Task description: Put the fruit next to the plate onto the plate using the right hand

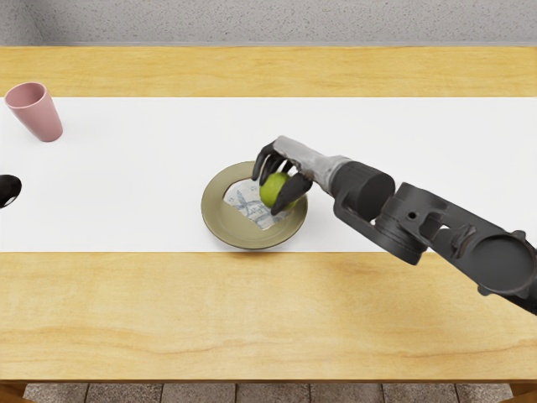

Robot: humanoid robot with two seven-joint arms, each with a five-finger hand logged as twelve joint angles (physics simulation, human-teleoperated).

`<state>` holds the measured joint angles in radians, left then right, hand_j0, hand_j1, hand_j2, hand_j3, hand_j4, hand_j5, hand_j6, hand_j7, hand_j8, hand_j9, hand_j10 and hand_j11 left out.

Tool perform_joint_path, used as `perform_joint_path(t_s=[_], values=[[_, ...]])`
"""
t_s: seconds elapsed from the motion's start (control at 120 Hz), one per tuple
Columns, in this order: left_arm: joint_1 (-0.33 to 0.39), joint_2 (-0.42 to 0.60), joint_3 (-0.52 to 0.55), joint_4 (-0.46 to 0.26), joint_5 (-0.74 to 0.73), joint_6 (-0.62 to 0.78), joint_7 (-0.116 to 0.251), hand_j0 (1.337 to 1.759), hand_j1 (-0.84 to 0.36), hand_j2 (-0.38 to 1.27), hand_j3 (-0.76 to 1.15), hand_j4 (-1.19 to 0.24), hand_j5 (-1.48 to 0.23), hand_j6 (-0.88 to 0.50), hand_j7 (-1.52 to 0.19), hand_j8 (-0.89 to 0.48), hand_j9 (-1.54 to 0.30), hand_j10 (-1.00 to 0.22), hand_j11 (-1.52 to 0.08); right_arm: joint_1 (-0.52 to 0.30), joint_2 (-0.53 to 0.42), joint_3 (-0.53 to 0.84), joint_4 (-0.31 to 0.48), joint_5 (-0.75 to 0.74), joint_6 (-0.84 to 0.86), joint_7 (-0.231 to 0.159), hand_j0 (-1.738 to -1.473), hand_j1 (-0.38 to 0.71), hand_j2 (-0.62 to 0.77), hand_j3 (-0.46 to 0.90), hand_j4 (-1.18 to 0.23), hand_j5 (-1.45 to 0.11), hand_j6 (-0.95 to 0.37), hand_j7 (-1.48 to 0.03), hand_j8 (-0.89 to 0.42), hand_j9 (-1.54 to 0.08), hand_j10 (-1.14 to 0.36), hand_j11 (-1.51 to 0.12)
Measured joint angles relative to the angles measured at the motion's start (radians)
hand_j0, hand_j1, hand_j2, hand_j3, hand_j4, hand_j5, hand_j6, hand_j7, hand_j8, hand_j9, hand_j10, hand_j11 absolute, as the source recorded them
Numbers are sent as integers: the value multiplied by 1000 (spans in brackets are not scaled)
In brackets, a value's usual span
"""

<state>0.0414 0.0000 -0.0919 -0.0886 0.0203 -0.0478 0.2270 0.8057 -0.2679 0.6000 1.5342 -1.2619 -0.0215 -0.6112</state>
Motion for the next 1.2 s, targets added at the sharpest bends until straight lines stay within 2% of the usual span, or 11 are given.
perform_joint_path(t_s=[0.292, 0.358, 0.458, 0.642, 0.758, 0.908, 1.033, 1.2], values=[[0, 0, 0, 0, 0, 0, 0, 1658, 335, 2, 0, -12, -15, -13, -15, -12, -15, -12, -15, 1, 35, -47, -20, -3, -7, 0, -1654, 212, 313, 0, -724, -989, -688, -961, -391, -980, -381, -966], [0, 0, 0, 0, 0, 0, 0, 1658, 335, 2, 0, -12, -15, -12, -15, -12, -15, -12, -15, 0, 39, -48, -20, -3, -11, 0, -1655, 192, 226, 0, -644, -876, -626, -854, -390, -868, -385, -857], [0, 0, 0, 0, 0, 0, 0, 1658, 335, 3, 0, -12, -15, -13, -15, -12, -15, -12, -15, 2, 38, -39, -17, -3, -15, 0, -1656, 95, 120, 0, -489, -660, -479, -646, -333, -655, -331, -648], [1, 0, 0, 0, 0, 0, 0, 1658, 335, 3, 0, -12, -15, -13, -15, -13, -15, -12, -15, 24, 5, 24, 1, 11, 14, 0, -1657, -30, 27, 0, -316, -419, -311, -414, -252, -417, -251, -415], [4, 0, 2, 1, 0, 0, 0, 1658, 335, 3, 0, -12, -15, -13, -15, -13, -15, -12, -15, 25, -53, 131, 5, 126, 121, 0, -1658, -110, 6, 0, -228, -301, -226, -298, -192, -300, -191, -298], [5, 0, 2, 0, 0, 0, 0, 1658, 335, 3, 0, -12, -15, -13, -15, -13, -15, -12, -15, 1, -185, 304, -33, 415, 353, 0, -1658, -231, 2, 0, -113, -149, -112, -147, -96, -148, -95, -147], [5, 0, 3, 1, 1, 0, 0, 1658, 335, 3, 0, -12, -15, -13, -15, -13, -15, -12, -15, -87, -310, 456, -98, 584, 511, 0, -1658, -285, 2, 0, -61, -81, -61, -80, -52, -80, -52, -80], [5, 0, 2, 2, 1, 0, 0, 1658, 335, 3, 0, -12, -15, -13, -15, -13, -15, -12, -15, -213, -360, 604, -146, 659, 608, 0, -1658, -321, 1, 0, -27, -36, -27, -35, -23, -35, -23, -35]])
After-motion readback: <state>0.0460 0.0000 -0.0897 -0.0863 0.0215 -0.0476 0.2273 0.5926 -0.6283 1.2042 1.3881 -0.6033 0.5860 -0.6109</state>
